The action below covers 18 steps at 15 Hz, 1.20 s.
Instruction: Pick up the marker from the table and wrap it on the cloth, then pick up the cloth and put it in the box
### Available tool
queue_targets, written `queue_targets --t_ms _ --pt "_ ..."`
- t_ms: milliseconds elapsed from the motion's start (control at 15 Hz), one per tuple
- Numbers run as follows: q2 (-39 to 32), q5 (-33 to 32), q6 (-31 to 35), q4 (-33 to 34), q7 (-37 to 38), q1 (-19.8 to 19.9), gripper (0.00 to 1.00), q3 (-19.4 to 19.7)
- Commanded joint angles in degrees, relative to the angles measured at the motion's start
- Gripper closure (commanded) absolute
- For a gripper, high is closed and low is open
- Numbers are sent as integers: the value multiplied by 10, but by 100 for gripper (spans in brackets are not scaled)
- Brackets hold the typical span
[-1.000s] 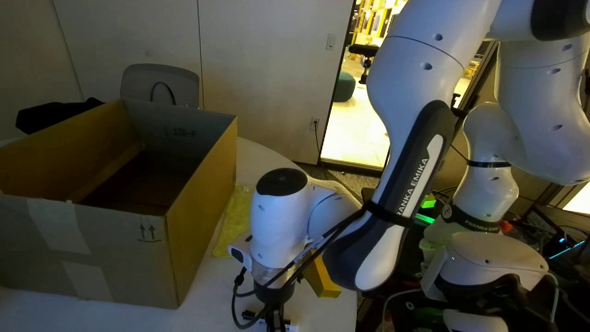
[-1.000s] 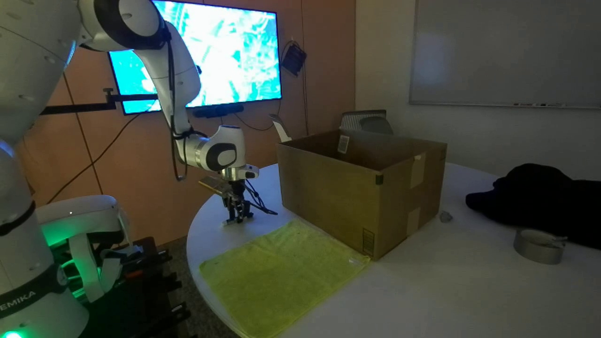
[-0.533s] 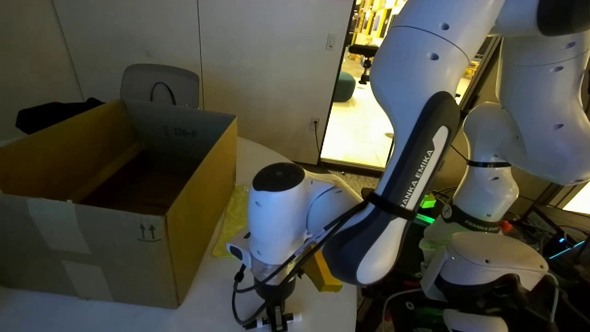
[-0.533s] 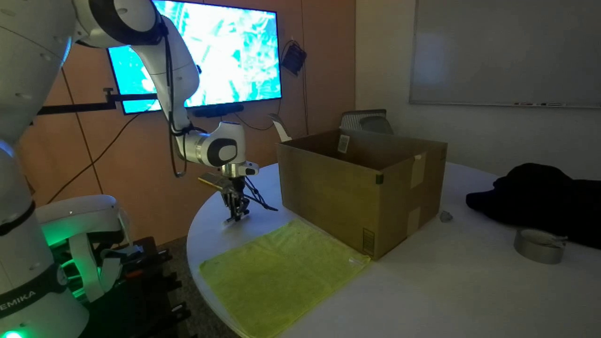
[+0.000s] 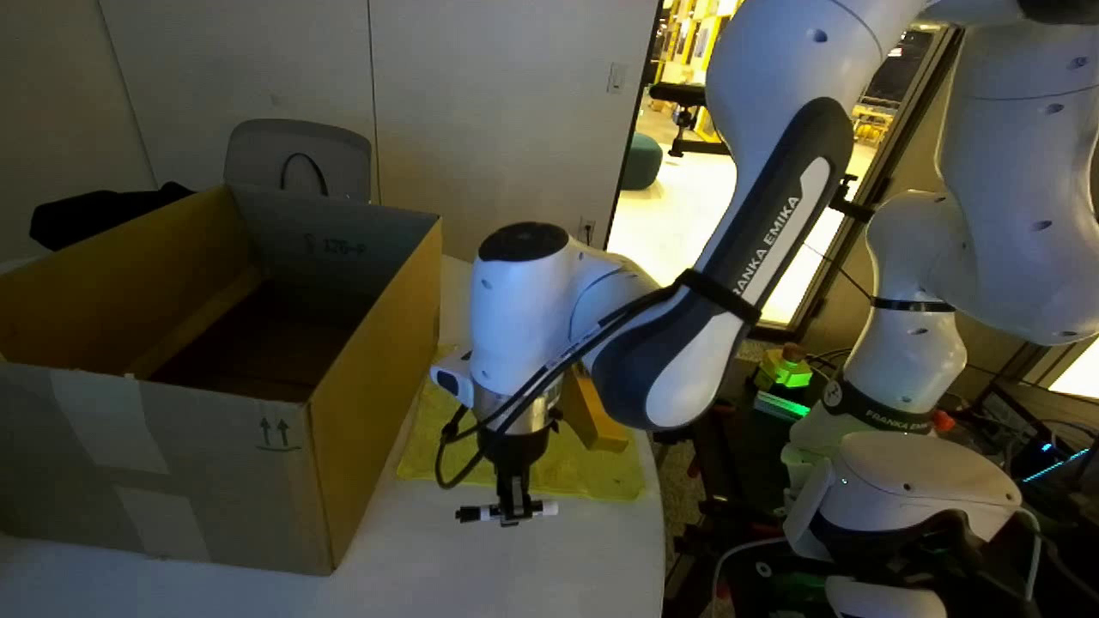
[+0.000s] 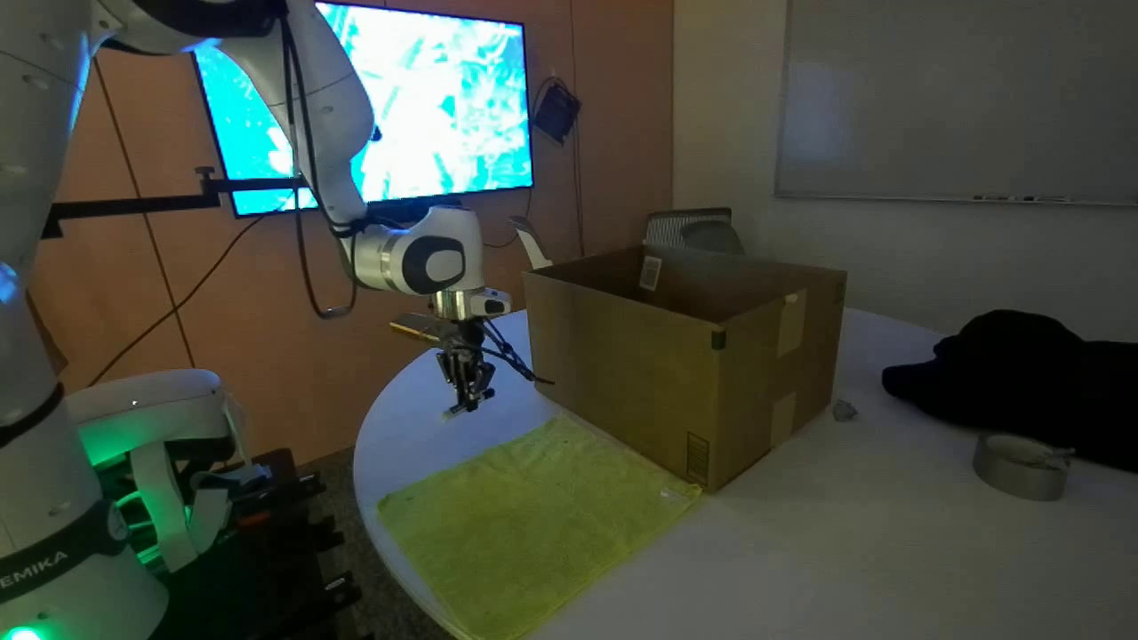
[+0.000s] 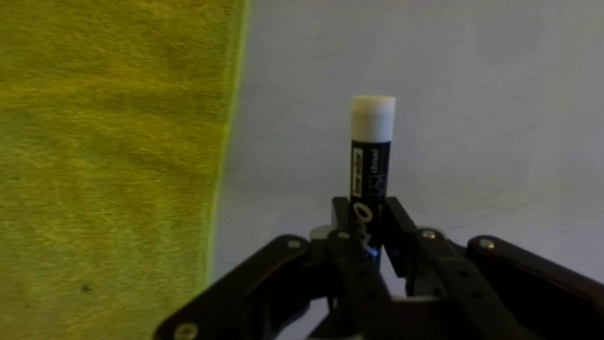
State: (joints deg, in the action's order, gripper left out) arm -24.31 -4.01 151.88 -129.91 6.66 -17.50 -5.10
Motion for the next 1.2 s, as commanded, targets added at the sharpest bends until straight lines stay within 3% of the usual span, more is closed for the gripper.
queue_targets --t_ms 0,333,733,1133 --pt "53 -32 2 -50 4 27 95 27" --pt "46 -74 26 -68 20 54 95 69" --pt "2 -135 57 -55 49 56 95 124" --pt "-41 -142 78 -45 57 55 95 151"
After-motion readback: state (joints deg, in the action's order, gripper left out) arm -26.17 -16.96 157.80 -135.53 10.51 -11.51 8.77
